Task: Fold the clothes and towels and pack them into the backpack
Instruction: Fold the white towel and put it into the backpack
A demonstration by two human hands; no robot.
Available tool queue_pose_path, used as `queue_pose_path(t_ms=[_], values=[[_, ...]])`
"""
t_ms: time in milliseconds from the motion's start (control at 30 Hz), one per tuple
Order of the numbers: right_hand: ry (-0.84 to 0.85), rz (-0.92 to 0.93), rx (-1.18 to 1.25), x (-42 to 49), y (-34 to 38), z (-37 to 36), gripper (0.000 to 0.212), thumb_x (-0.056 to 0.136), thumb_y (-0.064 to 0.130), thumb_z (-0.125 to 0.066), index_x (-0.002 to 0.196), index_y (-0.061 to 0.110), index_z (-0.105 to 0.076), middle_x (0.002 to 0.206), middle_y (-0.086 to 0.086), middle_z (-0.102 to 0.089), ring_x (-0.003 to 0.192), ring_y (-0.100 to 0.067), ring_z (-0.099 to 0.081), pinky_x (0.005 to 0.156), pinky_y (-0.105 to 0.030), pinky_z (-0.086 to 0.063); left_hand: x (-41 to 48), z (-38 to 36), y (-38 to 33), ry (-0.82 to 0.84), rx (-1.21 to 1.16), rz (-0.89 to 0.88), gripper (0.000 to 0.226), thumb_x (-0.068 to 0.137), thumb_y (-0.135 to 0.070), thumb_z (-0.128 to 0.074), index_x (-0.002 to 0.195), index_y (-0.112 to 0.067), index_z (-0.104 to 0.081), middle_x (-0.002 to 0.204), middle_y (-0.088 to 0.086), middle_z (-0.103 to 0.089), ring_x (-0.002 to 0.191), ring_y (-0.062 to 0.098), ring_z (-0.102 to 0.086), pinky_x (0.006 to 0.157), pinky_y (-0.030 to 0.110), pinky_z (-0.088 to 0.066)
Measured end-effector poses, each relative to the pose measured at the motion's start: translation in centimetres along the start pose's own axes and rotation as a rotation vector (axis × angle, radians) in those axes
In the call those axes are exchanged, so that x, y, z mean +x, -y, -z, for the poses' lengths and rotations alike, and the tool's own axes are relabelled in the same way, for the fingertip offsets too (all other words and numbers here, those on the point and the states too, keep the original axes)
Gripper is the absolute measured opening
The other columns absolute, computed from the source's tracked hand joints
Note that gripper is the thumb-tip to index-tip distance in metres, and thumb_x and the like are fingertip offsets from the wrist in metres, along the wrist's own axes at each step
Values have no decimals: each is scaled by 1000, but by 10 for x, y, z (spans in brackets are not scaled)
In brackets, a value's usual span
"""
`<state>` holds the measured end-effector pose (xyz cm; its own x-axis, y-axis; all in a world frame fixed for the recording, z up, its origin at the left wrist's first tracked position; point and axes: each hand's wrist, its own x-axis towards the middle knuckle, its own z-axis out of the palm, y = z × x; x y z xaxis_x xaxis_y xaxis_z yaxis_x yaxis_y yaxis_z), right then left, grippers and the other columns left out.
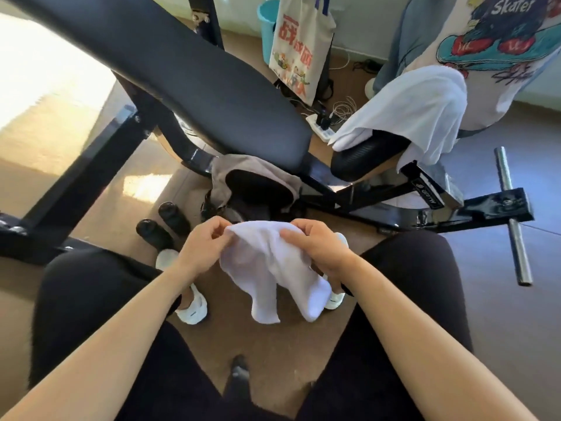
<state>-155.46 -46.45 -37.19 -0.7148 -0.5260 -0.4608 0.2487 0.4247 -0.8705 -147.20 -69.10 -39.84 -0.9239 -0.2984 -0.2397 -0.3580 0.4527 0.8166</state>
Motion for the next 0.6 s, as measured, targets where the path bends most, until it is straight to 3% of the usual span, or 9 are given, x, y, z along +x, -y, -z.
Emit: queue_pose_path(t_ms=[67, 133, 200, 267, 333, 400, 500, 533, 600], values=[[-48, -81, 123, -6, -1, -14, 37, 102, 33, -60, 111, -3, -61, 95, -17, -64, 84, -22, -60, 75, -35, -51, -5, 0, 4, -117, 32, 76, 7, 97, -11, -63, 103, -15, -63, 99, 1, -65, 90, 16, -61, 69, 16, -41], [-98, -151, 268, -11, -2, -25, 34, 103, 30, -58, 120, 1, -62, 117, -22, -68, 99, -28, -67, 89, -39, -55, -14, 1, 1, -123, 26, 44, 8, 94, -13, -67, 101, -16, -62, 96, 0, -64, 86, 14, -59, 67, 18, -40], [-126, -186, 448, -14, -1, -31, 32, 104, 27, -56, 125, 2, -61, 125, -19, -68, 115, -31, -66, 95, -41, -55, -25, -2, 2, 69, 34, 12, 9, 95, -27, -68, 99, -21, -62, 96, -3, -65, 87, 13, -61, 73, 24, -43], [-142, -199, 602, -18, 1, -36, 31, 105, 24, -54, 127, 3, -59, 126, -16, -68, 115, -29, -67, 91, -40, -58, -39, -7, 3, 369, -36, 45, 38, 90, -53, -66, 115, -26, -60, 111, -7, -65, 99, 10, -62, 84, 26, -46], [-172, -219, 666, -21, 3, -40, 23, 105, 21, -54, 121, 6, -58, 120, -14, -69, 103, -26, -68, 101, -51, -51, -49, -13, 5, 546, -107, 46, 72, 78, -67, -71, 136, -33, -47, 129, -15, -59, 117, 5, -58, 98, 27, -49], [-214, -252, 699, -21, 2, -41, 16, 104, 19, -55, 117, 10, -57, 111, -10, -68, 95, -24, -67, 106, -58, -43, -54, -15, 8, 546, -73, -41, 86, 75, -61, -79, 144, -37, -35, 136, -19, -51, 123, 3, -53, 104, 29, -50], [-300, -297, 802, -18, -2, -35, 27, 102, 13, -58, 128, 10, -51, 126, -8, -62, 112, -26, -62, 94, -45, -49, -53, -10, 10, 486, -81, -134, 103, 77, -43, -86, 151, -46, -15, 144, -21, -38, 130, 1, -44, 108, 21, -44], [-323, -306, 820, -16, -4, -32, 27, 102, 12, -58, 127, 9, -49, 127, -8, -61, 112, -26, -61, 91, -43, -50, -52, -10, 11, 466, -102, -165, 103, 78, -40, -85, 152, -47, -15, 147, -21, -37, 132, 1, -44, 109, 20, -42], [-332, -316, 820, -15, -8, -28, 17, 103, 9, -56, 119, 5, -54, 119, -8, -62, 104, -25, -62, 80, -37, -53, -49, -11, 14, 372, -95, -250, 77, 86, -34, -80, 149, -42, -36, 142, -20, -48, 130, 3, -48, 107, 23, -45]])
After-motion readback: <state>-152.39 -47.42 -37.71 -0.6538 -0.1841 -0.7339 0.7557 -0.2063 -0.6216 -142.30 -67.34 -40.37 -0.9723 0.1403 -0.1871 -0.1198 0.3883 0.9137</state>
